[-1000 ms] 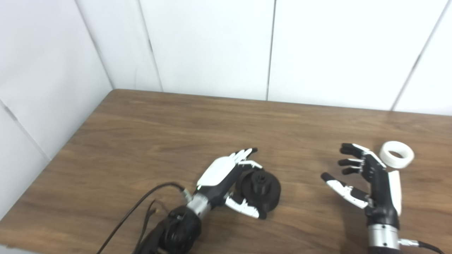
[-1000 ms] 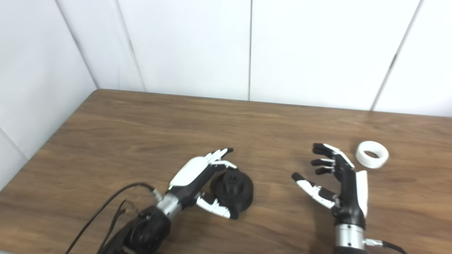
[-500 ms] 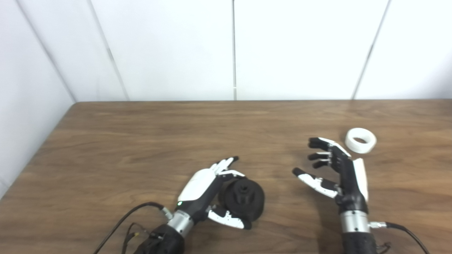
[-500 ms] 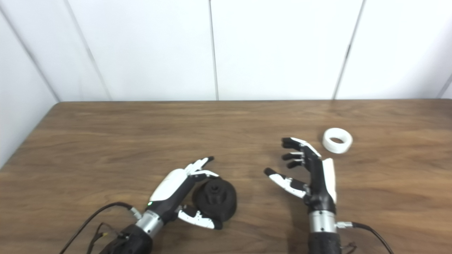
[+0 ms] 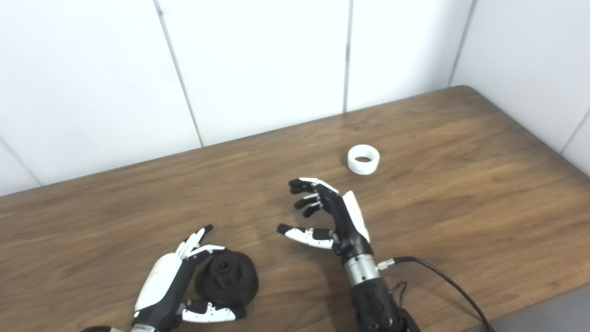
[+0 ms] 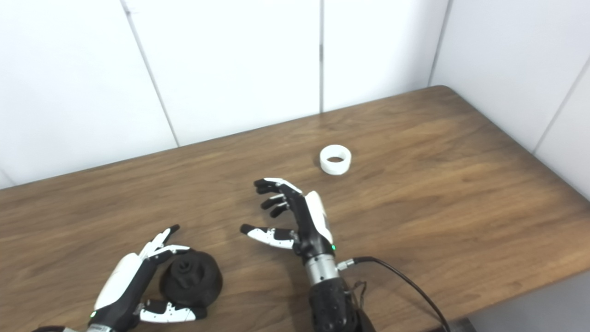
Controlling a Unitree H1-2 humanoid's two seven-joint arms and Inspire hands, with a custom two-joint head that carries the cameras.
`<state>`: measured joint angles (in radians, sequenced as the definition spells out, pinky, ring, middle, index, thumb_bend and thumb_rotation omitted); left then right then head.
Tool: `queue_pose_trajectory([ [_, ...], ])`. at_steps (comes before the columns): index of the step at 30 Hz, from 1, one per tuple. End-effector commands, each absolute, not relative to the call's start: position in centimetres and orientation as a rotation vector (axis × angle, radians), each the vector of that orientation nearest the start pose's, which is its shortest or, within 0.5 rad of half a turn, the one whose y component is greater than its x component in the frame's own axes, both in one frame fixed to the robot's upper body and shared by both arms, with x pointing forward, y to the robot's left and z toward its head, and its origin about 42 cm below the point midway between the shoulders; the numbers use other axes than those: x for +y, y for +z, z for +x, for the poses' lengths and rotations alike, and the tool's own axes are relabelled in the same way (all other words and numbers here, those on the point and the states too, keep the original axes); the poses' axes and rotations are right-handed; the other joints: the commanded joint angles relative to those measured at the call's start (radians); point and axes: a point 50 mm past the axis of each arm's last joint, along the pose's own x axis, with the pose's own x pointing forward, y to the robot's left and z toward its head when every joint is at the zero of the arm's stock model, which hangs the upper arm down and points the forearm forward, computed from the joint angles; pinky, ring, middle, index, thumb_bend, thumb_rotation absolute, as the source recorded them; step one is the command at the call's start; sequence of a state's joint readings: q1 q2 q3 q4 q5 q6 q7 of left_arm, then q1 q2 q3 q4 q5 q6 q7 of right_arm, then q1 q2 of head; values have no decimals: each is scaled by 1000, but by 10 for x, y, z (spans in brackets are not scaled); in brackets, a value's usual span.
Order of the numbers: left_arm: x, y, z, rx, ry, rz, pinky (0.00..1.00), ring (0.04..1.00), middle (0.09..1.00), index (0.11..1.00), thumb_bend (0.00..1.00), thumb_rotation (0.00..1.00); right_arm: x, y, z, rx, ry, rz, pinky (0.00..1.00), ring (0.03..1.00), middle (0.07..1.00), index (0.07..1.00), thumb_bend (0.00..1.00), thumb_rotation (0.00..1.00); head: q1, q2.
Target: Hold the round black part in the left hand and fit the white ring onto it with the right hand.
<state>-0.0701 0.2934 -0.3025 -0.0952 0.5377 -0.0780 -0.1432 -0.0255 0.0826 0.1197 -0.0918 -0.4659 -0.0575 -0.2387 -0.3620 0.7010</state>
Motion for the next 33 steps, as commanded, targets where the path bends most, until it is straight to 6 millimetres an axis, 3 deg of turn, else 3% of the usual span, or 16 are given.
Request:
queue_pose_trajectory([
  [1,214,134,291,-238,-454,852,1000,1000,1000,635,974,279,-150,156,296,-318,-144,-334,469,578,684,697,696,125,-1,2],
  [8,214,132,291,-250,-455,831,1000,1000,1000,633,971,264,-164,169,301,-350,-160,-416,481,596,691,690,691,125,-10,-3],
  [20,214,128,289,-234,-461,813,1000,1000,1000,630,980,255,-226,219,323,-435,-299,-692,547,655,699,689,710,199,-22,-9],
  [25,214,127,288,-232,-464,809,1000,1000,1000,632,975,252,-250,242,333,-408,-315,-877,641,763,784,726,729,313,-19,-13],
  [33,214,127,289,-237,-464,818,1000,1000,1000,632,975,247,-266,262,349,-287,-296,-1055,731,906,943,800,833,416,-13,-14],
])
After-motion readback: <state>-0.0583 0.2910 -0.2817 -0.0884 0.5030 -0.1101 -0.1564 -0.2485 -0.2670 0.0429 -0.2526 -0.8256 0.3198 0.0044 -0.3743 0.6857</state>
